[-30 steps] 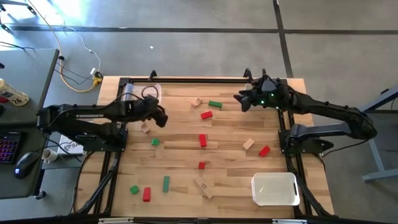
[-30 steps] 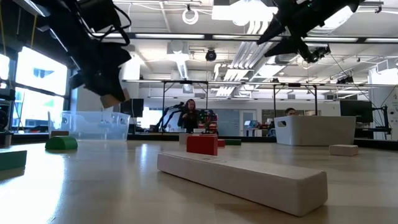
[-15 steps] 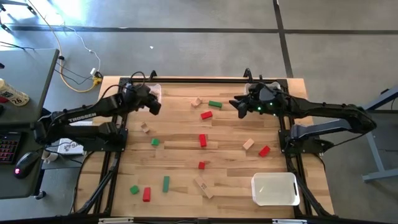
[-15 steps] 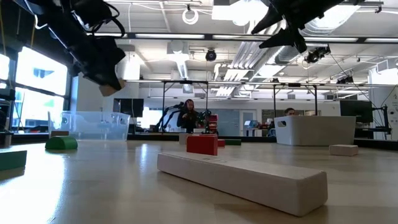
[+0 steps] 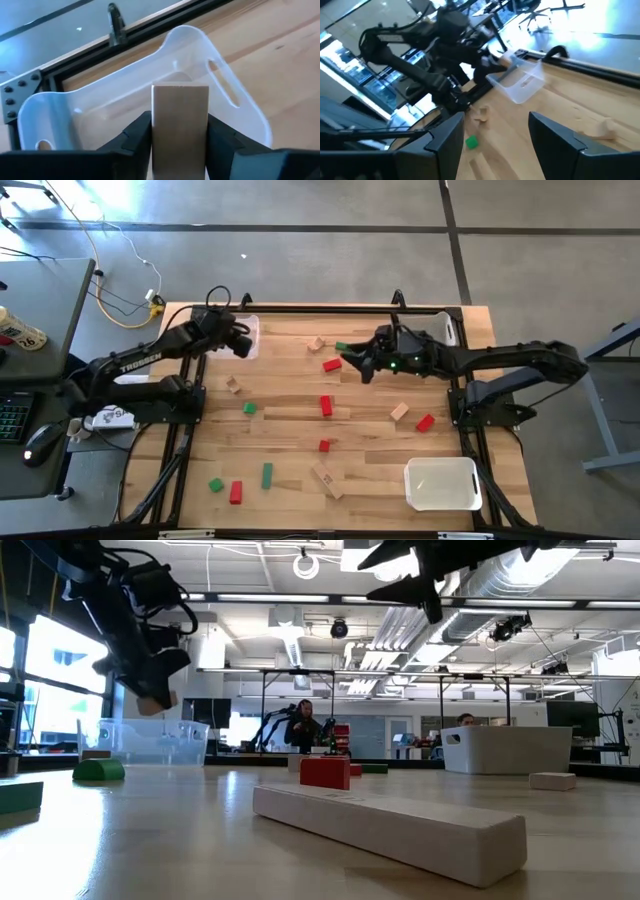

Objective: Sort & place blocks by color
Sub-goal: Put the brown block into the transparent bin

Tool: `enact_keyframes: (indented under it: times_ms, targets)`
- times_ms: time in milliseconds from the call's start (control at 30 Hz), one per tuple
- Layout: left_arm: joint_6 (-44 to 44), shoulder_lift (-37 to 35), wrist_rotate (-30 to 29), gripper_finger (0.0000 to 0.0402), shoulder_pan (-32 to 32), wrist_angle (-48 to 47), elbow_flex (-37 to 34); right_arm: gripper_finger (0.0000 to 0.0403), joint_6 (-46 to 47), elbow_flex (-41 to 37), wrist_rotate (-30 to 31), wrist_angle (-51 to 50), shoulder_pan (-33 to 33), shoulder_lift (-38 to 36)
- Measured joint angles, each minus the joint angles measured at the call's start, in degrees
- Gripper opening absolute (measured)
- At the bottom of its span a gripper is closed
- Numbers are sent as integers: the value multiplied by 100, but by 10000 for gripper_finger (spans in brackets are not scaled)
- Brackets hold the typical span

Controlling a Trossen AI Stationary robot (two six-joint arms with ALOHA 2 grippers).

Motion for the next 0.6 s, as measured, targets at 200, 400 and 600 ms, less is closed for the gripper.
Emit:
enact_keyframes:
  times_ms: [200,400,600]
  targets:
    - [88,139,83,138,146,109,0,208,-88,0,-139,398,120,292]
    - [81,245,297,141,150,102,0,208,-417,1,-250,1053,262,470]
    - [72,330,717,142,238,101,0,208,-1019,446,-139,908,391,672]
